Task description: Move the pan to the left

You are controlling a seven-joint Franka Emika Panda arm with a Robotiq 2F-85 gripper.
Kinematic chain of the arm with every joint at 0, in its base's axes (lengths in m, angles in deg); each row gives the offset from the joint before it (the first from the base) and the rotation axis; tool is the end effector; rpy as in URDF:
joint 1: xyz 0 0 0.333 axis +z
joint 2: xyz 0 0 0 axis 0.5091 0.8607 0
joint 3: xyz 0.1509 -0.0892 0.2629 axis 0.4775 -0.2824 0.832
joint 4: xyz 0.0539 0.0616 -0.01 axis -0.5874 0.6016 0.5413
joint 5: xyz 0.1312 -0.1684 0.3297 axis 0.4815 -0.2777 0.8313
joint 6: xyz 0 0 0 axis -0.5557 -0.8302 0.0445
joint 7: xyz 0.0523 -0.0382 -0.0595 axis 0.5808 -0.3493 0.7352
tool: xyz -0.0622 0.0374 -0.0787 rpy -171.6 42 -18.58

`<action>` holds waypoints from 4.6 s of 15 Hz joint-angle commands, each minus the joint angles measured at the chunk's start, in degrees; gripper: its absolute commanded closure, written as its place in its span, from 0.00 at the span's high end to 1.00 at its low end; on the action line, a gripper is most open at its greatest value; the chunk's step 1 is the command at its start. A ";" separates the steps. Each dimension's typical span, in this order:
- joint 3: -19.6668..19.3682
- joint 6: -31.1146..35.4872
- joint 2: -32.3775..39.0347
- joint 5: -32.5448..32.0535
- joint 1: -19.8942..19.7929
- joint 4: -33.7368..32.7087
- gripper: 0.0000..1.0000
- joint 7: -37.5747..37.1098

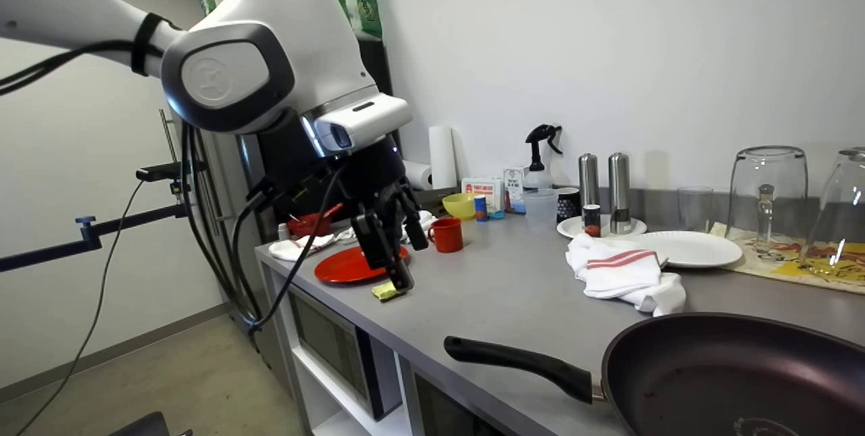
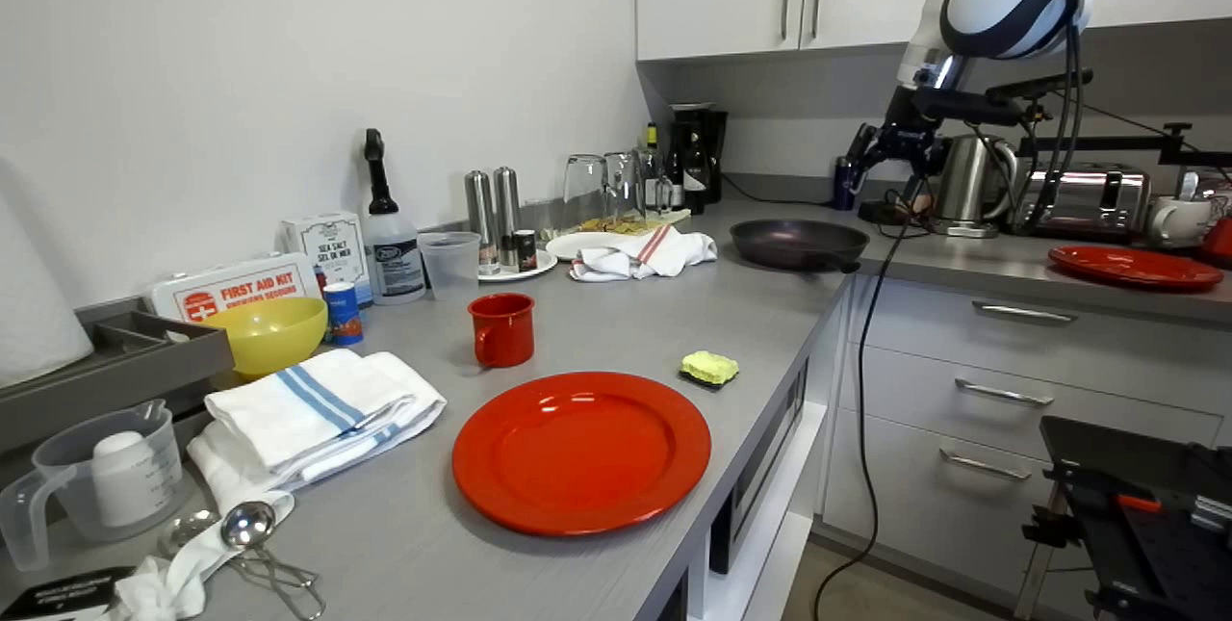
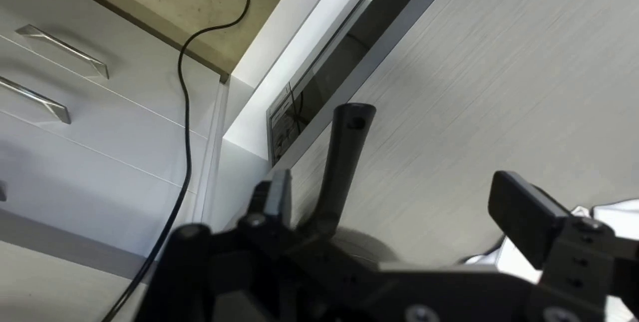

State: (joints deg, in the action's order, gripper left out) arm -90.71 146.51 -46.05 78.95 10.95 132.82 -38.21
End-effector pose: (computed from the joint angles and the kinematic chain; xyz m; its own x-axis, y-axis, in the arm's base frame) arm 0.4180 -0.2757 0.4533 0.5165 -0.8186 0.2513 -0.8195 -0.5576 -0.1320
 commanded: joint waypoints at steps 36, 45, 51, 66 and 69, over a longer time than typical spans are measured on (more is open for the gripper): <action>-0.88 0.82 11.73 -5.73 2.48 -5.50 1.00 -4.00; -0.88 0.82 11.73 -5.71 2.48 -5.50 1.00 -3.94; -0.91 1.11 11.86 -6.19 2.46 -5.48 1.00 -4.23; -5.19 4.82 26.56 -2.15 2.80 -16.63 1.00 -15.59; -5.99 4.74 29.18 -0.72 2.81 -19.20 1.00 -16.96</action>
State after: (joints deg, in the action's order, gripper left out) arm -95.32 151.65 -20.35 76.17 12.77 117.47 -53.21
